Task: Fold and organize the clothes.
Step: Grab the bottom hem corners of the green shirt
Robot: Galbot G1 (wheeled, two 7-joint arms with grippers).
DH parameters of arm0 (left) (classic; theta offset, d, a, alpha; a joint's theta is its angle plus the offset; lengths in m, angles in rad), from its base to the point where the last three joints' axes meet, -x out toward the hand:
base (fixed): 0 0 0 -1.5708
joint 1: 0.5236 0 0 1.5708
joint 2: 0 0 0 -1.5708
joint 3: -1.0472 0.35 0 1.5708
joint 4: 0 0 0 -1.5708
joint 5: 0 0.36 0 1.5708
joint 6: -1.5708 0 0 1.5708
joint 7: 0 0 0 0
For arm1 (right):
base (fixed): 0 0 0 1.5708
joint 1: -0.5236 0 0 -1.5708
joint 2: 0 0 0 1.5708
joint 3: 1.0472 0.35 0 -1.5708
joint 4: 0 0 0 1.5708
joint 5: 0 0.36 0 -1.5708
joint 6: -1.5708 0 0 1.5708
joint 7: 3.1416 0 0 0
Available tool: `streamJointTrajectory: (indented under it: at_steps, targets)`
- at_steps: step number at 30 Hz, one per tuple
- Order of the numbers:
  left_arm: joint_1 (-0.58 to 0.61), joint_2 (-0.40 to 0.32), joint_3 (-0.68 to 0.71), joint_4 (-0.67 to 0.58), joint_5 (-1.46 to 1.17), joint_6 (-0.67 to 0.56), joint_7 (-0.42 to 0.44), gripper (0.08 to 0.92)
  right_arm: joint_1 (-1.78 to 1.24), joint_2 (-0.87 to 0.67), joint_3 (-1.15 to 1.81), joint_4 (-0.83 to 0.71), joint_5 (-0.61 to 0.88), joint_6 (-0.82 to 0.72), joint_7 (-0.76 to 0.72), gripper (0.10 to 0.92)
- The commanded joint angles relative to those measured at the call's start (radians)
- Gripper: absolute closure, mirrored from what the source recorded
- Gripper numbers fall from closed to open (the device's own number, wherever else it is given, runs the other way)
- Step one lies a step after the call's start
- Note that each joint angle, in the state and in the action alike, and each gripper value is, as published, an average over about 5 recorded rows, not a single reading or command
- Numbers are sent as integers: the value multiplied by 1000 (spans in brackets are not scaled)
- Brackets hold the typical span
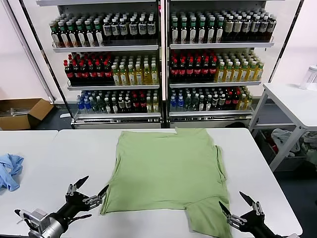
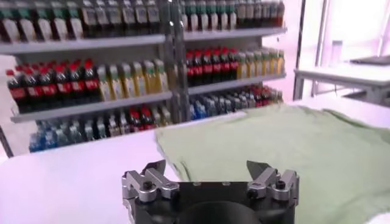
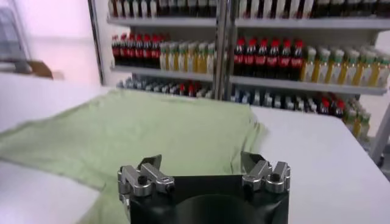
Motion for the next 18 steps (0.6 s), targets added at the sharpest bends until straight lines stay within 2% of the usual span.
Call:
streamJointTrajectory:
  at_steps: [1,7,18]
  targets:
    - [17,103,68,-6,-30,93,-82,177,-51,-64,10,17,-17,-43,24,203]
    - [-16,120,115,58,-30,119,-91,177,-72,-62,-4,13,-12,-47,10,203]
    - [-28,93,129,132,-41,115,-96,177,-26,-44,-115,-61,-50,-53,1,223]
